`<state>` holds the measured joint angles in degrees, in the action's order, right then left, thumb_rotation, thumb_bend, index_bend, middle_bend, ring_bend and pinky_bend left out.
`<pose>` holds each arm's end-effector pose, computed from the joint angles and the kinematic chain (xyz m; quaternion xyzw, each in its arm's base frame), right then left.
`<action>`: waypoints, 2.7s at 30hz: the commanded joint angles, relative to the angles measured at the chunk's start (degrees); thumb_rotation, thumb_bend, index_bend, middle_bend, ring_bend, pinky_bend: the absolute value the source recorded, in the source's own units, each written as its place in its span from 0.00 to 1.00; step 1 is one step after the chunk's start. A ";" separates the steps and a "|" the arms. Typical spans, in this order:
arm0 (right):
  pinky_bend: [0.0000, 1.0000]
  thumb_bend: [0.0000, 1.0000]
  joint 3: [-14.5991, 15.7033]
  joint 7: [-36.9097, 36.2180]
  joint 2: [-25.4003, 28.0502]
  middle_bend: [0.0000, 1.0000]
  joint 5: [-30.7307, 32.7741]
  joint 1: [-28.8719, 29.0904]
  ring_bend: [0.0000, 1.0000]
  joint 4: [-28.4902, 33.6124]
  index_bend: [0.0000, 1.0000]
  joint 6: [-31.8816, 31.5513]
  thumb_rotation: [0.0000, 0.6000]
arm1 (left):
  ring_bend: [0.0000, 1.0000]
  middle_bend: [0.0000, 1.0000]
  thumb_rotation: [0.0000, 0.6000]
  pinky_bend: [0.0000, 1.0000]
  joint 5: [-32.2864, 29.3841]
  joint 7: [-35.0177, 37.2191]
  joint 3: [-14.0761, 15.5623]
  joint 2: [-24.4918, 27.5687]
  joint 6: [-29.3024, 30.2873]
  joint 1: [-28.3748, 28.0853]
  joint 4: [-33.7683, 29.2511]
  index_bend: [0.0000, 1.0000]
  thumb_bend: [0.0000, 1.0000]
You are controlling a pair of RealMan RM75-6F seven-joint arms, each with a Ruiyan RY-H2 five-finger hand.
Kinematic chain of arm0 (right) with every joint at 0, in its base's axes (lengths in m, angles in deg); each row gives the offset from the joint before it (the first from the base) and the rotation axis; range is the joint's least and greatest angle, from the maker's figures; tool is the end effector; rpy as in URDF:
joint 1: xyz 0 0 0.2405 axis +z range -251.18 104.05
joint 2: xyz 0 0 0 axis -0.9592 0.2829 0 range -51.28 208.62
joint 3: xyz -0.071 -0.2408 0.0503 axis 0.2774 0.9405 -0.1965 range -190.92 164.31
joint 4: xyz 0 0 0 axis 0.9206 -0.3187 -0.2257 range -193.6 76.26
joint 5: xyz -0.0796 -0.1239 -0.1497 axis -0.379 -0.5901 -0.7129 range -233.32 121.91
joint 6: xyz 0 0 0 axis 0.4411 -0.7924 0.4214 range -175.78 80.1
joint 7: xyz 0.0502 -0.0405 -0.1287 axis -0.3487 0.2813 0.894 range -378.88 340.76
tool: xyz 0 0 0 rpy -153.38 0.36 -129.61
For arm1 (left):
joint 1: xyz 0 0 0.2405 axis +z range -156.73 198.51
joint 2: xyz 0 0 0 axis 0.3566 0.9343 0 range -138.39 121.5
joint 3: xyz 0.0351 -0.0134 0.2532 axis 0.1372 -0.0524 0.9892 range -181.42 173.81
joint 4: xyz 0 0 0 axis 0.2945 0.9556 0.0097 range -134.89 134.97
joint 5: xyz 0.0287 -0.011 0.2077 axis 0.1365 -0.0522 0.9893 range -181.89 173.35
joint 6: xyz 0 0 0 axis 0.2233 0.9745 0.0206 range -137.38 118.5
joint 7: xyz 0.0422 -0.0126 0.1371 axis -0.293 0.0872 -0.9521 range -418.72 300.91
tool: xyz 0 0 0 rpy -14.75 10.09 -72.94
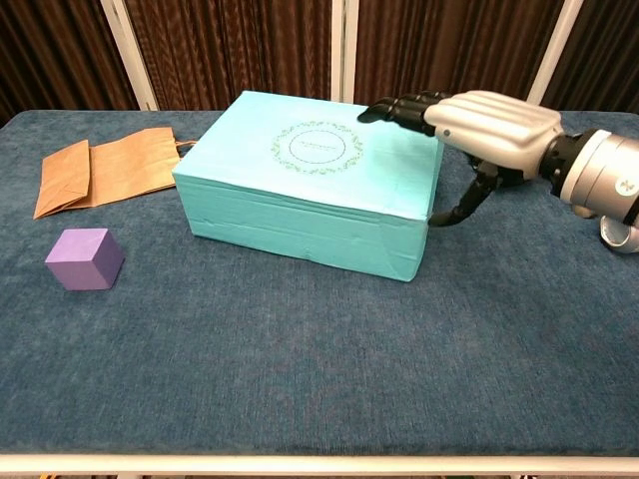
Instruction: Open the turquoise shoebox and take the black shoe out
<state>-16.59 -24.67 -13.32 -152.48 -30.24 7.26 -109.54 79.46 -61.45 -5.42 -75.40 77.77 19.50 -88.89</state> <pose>-0.1559 -0.3403 -0.0242 0.8105 -0.2384 0.4350 0.3114 -0.3333 0.1571 0.1529 -0.5769 -0.3928 -0.3518 0.6239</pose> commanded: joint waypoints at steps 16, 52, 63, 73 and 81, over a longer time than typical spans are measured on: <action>0.00 0.00 -0.77 8.87 4.67 0.09 3.13 0.36 0.00 0.13 0.02 1.61 1.00 | 0.07 0.14 1.00 0.05 1.07 1.95 0.47 -0.79 0.48 0.61 1.31 0.16 0.00; 0.00 0.04 7.63 -8.16 -22.72 0.15 -5.33 2.48 0.00 -51.54 0.18 -13.55 1.00 | 0.07 0.14 1.00 0.05 0.34 2.61 1.22 2.31 -0.85 1.63 -2.66 0.17 0.00; 0.03 0.47 8.04 -12.43 -23.05 0.31 -4.45 2.20 0.11 -52.52 0.36 -16.89 1.00 | 0.07 0.14 1.00 0.05 0.42 2.48 1.19 2.40 -1.18 1.47 -3.11 0.17 0.00; 0.03 0.60 3.76 -24.24 -21.64 0.34 1.06 1.86 0.13 -47.03 0.41 -15.81 1.00 | 0.07 0.14 1.00 0.05 0.26 2.49 1.34 2.42 -1.74 1.38 -3.32 0.17 0.00; 0.02 0.60 0.34 -34.63 -18.41 0.34 6.10 1.61 0.13 -37.20 0.41 -9.38 1.00 | 0.07 0.14 1.00 0.05 0.44 2.40 1.39 2.31 -1.68 1.39 -3.30 0.17 0.00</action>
<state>-14.76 -56.29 -33.16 -148.37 -28.51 -33.07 -121.31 79.90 -59.06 -4.04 -73.09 76.10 20.89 -92.21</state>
